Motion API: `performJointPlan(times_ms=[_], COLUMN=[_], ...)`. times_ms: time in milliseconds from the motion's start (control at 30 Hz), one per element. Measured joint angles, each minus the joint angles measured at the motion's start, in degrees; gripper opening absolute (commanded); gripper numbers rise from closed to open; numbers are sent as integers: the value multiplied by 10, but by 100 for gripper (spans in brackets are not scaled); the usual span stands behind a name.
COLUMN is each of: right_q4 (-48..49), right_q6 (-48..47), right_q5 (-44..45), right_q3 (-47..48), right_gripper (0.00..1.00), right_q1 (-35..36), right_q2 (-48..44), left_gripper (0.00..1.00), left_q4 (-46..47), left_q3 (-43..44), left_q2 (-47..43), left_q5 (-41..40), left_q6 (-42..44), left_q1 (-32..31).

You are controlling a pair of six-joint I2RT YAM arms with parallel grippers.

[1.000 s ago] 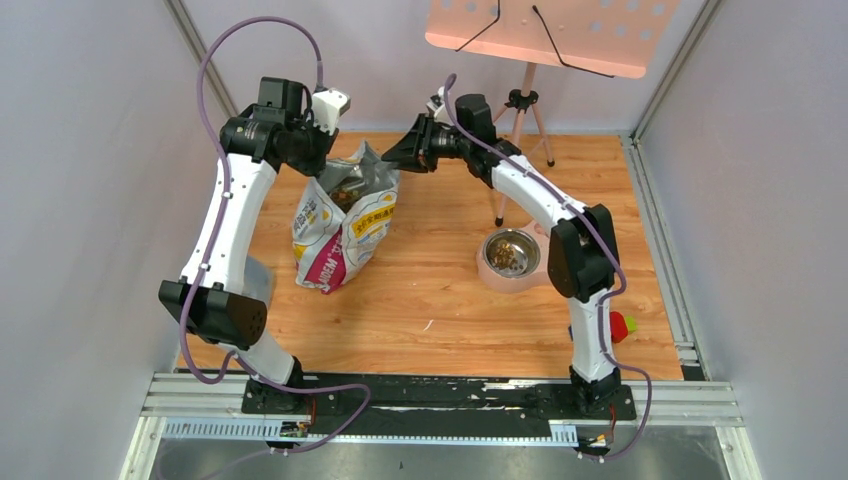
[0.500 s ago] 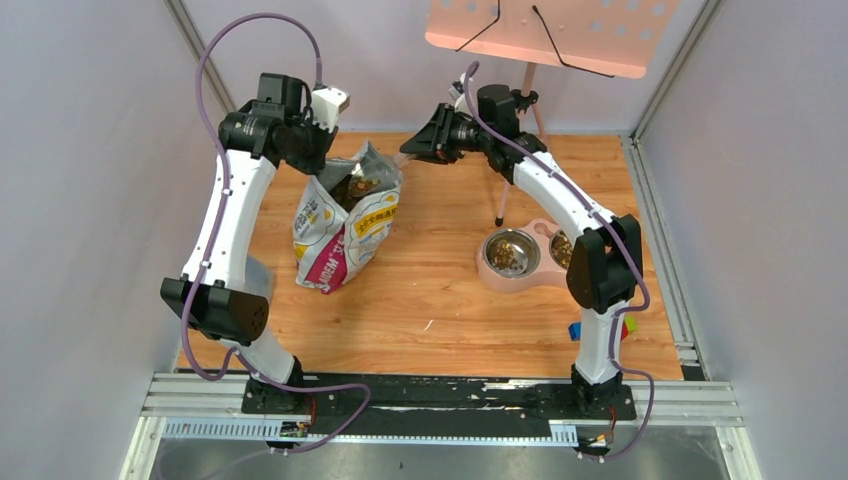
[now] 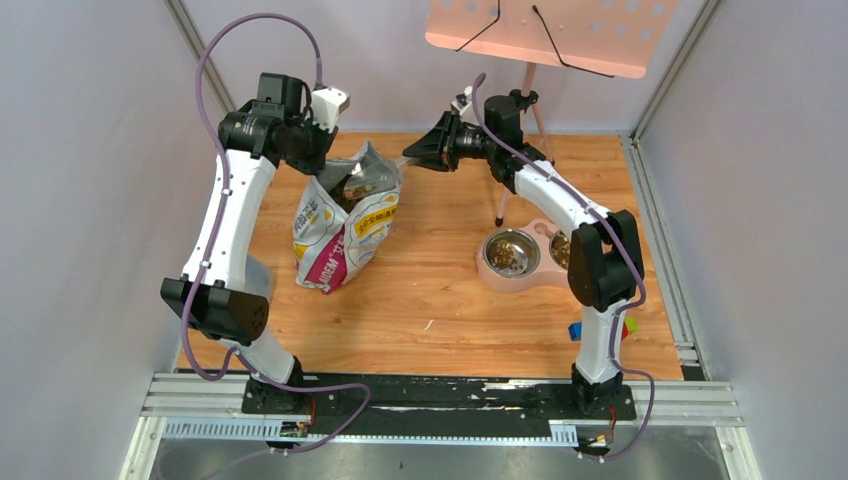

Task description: Serve the pet food

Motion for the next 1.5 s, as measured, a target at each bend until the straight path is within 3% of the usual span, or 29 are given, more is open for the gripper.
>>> performJointPlan(times_ms=[500, 800, 1200, 1500], right_q4=[91, 199, 223, 251], right_q6=[179, 249, 231, 165], right_q5=[-55, -88, -126, -150], right_q3=[-54, -78, -173, -286], right_gripper=[0, 0, 0, 0], right_q1=[-21, -68, -113, -240], right_q2=[10, 15, -45, -174], left_gripper=[0, 0, 0, 0], left_q4=[-10, -10, 20, 49], left_q3=[7, 7, -16, -36], left_q2=[2, 2, 3, -1], left_q5=[-10, -30, -43, -47], left_q6=[17, 49, 76, 73], left_q1=[0, 0, 0, 0])
